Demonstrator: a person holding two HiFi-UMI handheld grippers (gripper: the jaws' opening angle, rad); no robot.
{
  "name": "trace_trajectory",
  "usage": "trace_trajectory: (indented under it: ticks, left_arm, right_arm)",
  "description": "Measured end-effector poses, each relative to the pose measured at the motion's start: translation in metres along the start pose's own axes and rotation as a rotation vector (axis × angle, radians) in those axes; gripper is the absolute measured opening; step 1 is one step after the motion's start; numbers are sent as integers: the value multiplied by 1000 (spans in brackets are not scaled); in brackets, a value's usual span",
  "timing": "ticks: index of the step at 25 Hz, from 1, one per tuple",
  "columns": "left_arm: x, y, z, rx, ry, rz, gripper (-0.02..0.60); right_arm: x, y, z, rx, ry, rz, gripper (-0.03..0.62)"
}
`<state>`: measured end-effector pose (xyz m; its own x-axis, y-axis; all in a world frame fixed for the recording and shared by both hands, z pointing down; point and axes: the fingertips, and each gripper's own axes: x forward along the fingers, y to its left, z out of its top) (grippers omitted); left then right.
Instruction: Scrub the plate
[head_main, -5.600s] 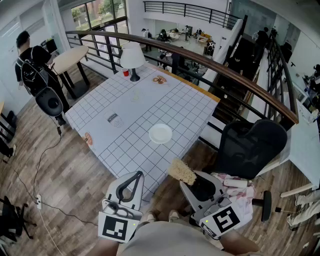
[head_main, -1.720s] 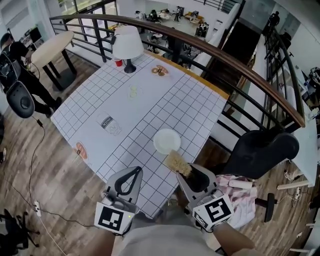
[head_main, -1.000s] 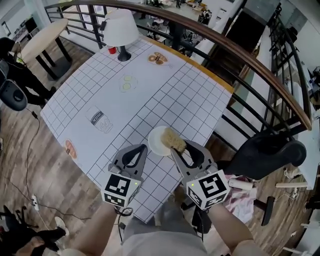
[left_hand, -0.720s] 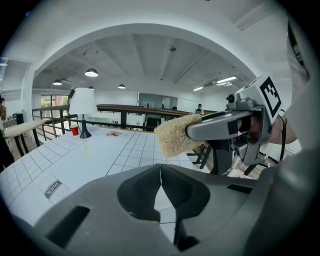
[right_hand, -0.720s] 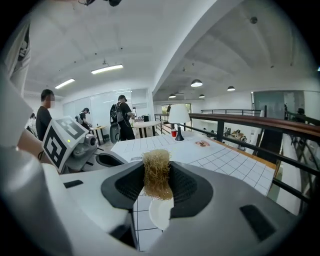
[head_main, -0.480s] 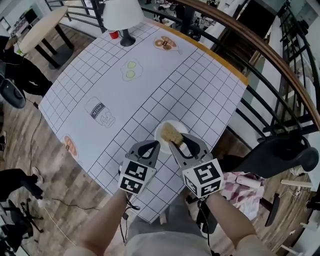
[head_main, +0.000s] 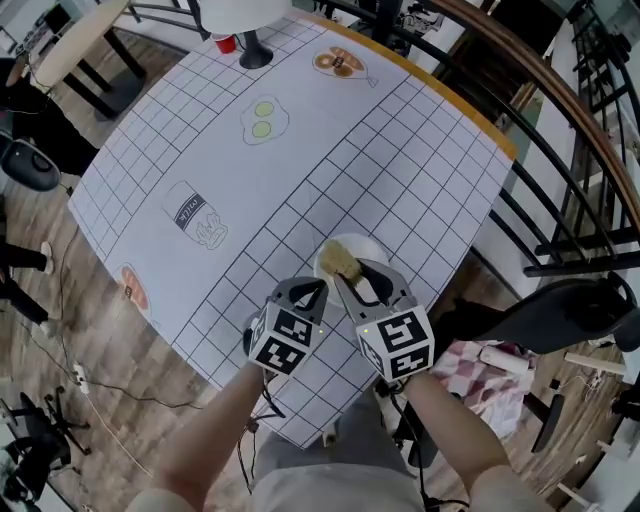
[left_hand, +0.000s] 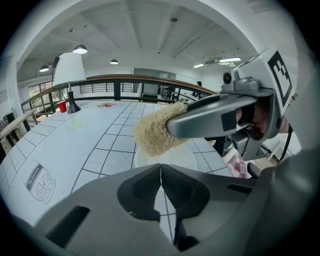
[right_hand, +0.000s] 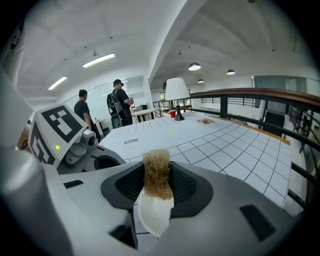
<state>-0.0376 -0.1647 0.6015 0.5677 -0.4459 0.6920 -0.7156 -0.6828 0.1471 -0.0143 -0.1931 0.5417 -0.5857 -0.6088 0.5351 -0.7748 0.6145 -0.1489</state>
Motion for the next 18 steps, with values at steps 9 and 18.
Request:
trace_trajectory:
  ticks: [9,18]
  left_arm:
    - [34,9,-22,16,100,7,15]
    - [40,15,-28,-17,112,10,15]
  right_arm:
    - [30,-6,-34,26,63,14,135]
    - [28,-20,-35,46,51,6,135]
